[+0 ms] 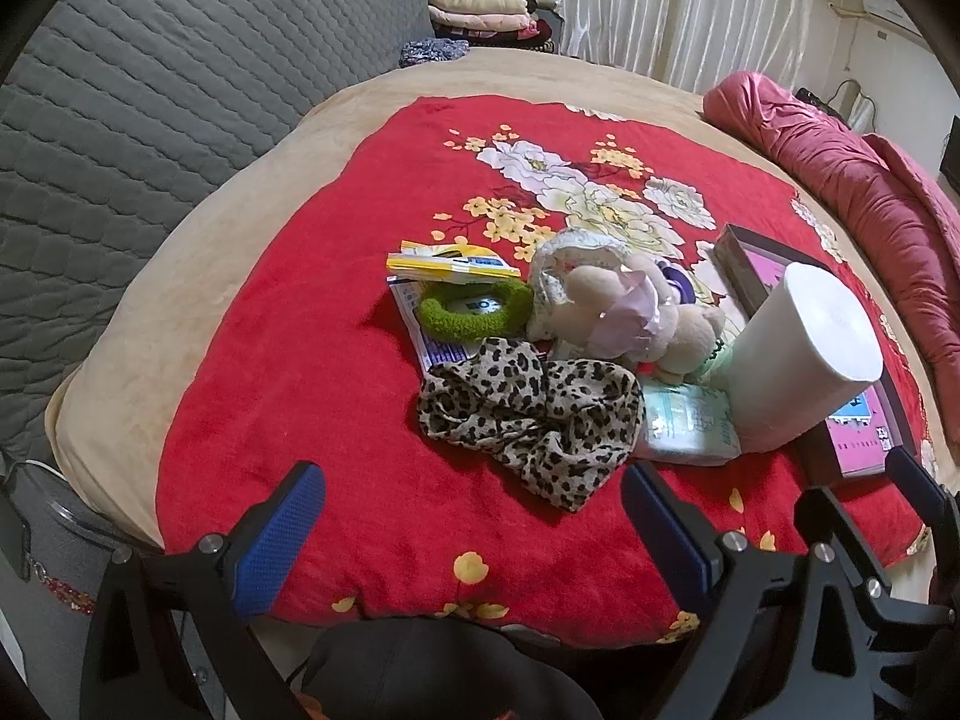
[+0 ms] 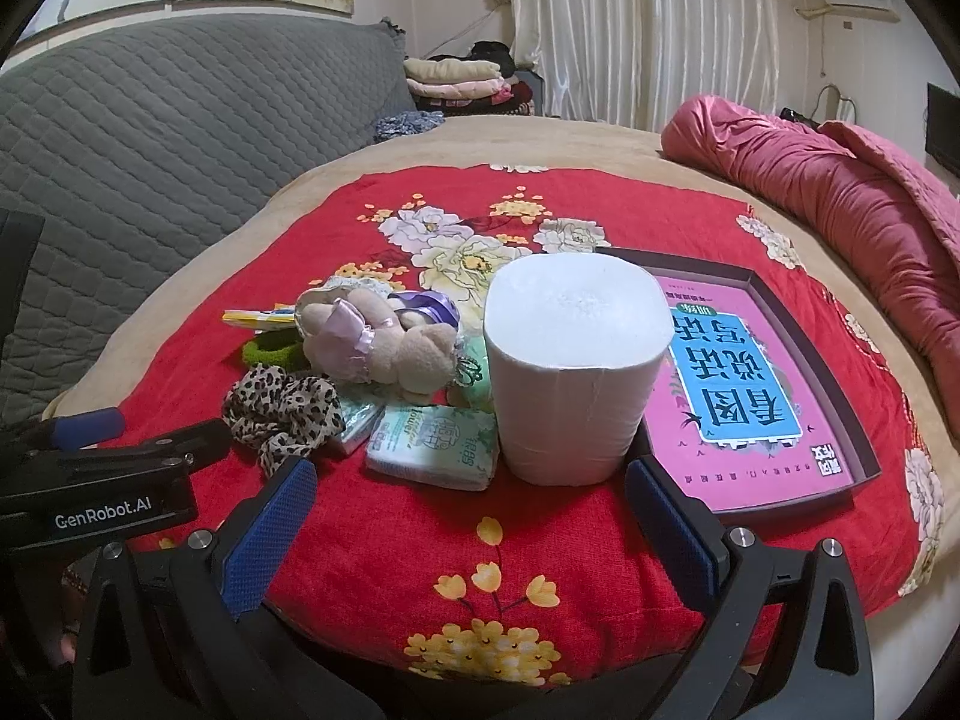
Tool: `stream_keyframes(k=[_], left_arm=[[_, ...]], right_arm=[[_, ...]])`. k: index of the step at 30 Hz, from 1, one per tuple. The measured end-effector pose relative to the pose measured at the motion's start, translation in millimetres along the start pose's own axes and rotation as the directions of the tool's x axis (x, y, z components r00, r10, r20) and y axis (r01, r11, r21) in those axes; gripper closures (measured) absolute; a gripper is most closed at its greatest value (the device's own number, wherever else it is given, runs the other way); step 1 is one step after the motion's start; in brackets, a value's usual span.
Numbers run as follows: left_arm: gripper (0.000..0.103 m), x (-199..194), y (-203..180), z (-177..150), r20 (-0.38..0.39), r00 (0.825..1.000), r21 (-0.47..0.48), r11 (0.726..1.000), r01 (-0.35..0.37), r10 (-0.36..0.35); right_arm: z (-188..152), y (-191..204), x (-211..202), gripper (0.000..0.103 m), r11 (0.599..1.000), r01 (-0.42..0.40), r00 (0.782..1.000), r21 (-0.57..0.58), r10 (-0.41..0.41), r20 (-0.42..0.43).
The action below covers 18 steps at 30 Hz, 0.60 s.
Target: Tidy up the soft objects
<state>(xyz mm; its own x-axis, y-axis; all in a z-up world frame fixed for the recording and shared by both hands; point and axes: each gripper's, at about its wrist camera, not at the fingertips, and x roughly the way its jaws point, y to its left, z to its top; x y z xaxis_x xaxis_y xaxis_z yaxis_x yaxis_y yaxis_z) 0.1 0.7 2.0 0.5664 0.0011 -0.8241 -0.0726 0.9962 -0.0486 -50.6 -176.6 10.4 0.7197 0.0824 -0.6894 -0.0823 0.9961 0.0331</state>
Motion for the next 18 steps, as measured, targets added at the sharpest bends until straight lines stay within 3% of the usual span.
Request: stream_keyframes(k=[18], left_arm=[[0.004,-1.6,-0.3,0.4,0.000,1.000,0.002,1.000,0.005,-0.005]], right_arm=[[-0.3,3.4,-0.3,0.000,1.000,-0.001,1.000,-0.005,0.001,0.002]])
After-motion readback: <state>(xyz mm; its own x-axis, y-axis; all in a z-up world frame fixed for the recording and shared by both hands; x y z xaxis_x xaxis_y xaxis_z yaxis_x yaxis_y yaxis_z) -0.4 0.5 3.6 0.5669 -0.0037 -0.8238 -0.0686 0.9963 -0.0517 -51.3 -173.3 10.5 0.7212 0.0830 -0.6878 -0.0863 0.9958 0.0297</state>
